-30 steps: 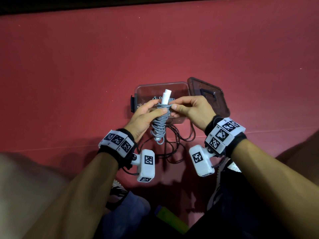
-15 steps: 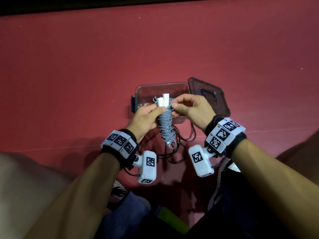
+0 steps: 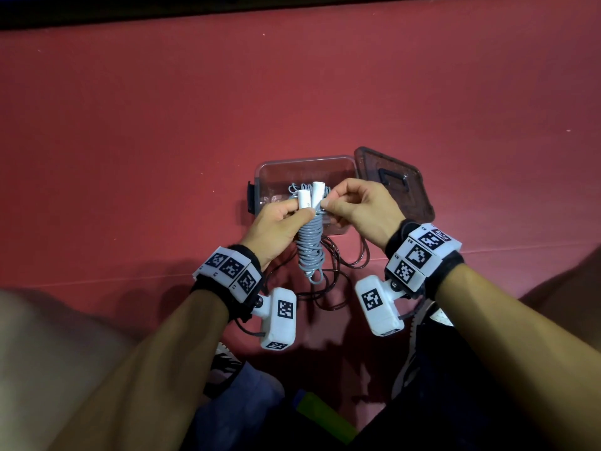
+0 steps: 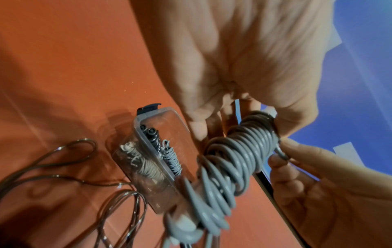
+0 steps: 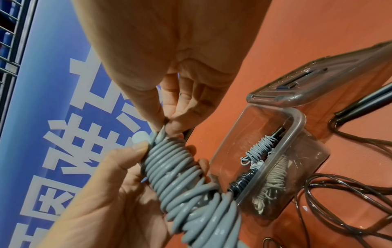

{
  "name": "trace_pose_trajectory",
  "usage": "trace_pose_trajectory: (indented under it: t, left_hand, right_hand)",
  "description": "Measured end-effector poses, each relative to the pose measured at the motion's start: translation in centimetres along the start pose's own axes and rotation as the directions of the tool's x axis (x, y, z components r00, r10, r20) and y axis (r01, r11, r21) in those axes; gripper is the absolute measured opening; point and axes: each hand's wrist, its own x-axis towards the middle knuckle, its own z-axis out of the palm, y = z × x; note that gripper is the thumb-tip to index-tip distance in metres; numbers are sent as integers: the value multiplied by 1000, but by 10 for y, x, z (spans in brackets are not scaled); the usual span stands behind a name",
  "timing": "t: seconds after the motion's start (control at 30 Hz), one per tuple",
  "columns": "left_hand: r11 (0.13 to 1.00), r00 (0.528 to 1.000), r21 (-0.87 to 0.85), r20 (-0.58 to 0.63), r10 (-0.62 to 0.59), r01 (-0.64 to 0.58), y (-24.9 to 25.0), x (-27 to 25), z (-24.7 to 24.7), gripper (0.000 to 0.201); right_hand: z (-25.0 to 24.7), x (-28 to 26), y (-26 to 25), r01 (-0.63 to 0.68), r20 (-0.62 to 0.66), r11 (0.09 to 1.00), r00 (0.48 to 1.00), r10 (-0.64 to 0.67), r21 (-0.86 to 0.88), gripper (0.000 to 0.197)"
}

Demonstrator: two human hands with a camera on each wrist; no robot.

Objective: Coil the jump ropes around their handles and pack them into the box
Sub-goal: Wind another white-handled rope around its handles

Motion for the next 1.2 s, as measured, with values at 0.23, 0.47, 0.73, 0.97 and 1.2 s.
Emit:
trace_pose_trajectory:
  t: [0.23,0.47,0.73,0.97,1.2]
  left_hand:
    - [989,993,117,84,81,-90,-1,-2,3,28]
    - [970,986,223,152,66,-99,-4,-3,4,46]
    - [972,985,204,150,85,-115,-10,-2,4,51]
    - [997,995,24,73,74,-76,-5,-2,4,28]
    - [999,998,-30,64,-13,15,-1,-6,5,19]
  right_hand:
    - [-3,6,8,-8,-77,988,997,-4,-153,11]
    - [-2,7,10,6,-109,987,994,-24,-163,16]
    - [-2,11,16,19,-93,990,995,-32,-139,11]
    - [2,10,15,37,-8,998,999,-37,-57,14]
    - [0,8,11,135,58,979,990,-128,-154,36]
